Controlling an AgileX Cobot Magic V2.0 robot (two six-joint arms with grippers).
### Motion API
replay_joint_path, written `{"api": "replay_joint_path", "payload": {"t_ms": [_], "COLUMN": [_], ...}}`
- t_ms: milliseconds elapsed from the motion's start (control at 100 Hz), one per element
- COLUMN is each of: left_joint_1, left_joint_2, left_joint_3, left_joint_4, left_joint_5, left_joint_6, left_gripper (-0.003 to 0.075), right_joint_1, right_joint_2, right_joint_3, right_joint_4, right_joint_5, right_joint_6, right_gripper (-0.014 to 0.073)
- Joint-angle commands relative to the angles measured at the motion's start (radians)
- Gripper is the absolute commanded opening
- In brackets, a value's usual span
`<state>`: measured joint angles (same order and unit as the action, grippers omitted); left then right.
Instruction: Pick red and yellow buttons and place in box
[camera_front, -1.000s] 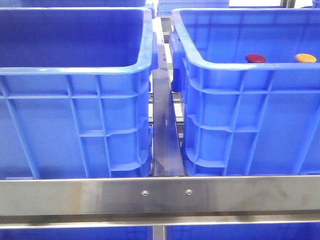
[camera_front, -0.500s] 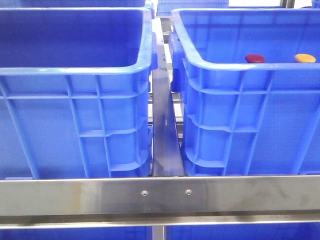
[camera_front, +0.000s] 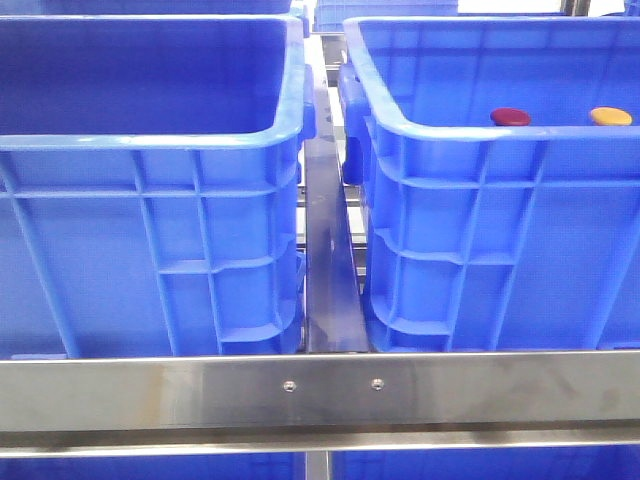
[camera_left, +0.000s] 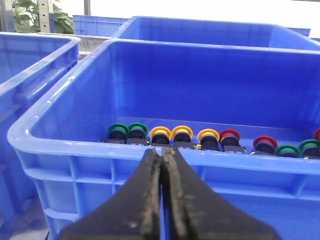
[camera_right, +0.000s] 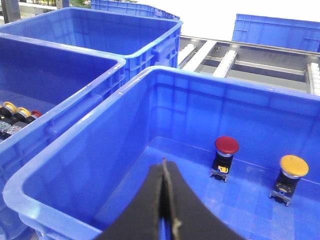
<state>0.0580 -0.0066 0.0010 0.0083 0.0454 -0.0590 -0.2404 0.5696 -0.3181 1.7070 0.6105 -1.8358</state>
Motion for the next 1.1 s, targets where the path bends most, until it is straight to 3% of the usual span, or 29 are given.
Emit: {"api": "replay_joint_path", "payload": {"t_ms": [0, 630, 780, 940, 1090], "left_joint_1": [0.003, 0.003, 0.003, 0.003, 0.003], "left_joint_2": [-0.03, -0.03, -0.03, -0.03, -0.03], "left_joint_3": [0.053, 0.053, 0.053, 0.053, 0.053], "left_joint_4": [-0.002, -0.002, -0.002, -0.002, -0.002], "left_joint_5": [-0.074, -0.074, -0.074, -0.074, -0.074], "left_joint_6": [-0.009, -0.009, -0.009, -0.009, -0.009], "left_gripper": [-0.002, -0.002, -0.002, -0.002, -0.002], "right_joint_1": [-0.004, -0.004, 0.041, 0.111, 0.165], "right_joint_2": [-0.001, -0.001, -0.002, -0.006, -0.052], "right_joint_3": [-0.026, -0.026, -0.025, -0.025, -0.019], "right_joint_4": [0.045, 0.045, 0.045, 0.059, 0.2], "right_joint_5": [0.028, 0.032, 0.002, -0.119, -0.304], "right_joint_6": [-0.006, -0.006, -0.006, -0.006, -0.006], "right_gripper": [-0.0069, -0.0069, -0.0069, -0.0069, -0.0069]}}
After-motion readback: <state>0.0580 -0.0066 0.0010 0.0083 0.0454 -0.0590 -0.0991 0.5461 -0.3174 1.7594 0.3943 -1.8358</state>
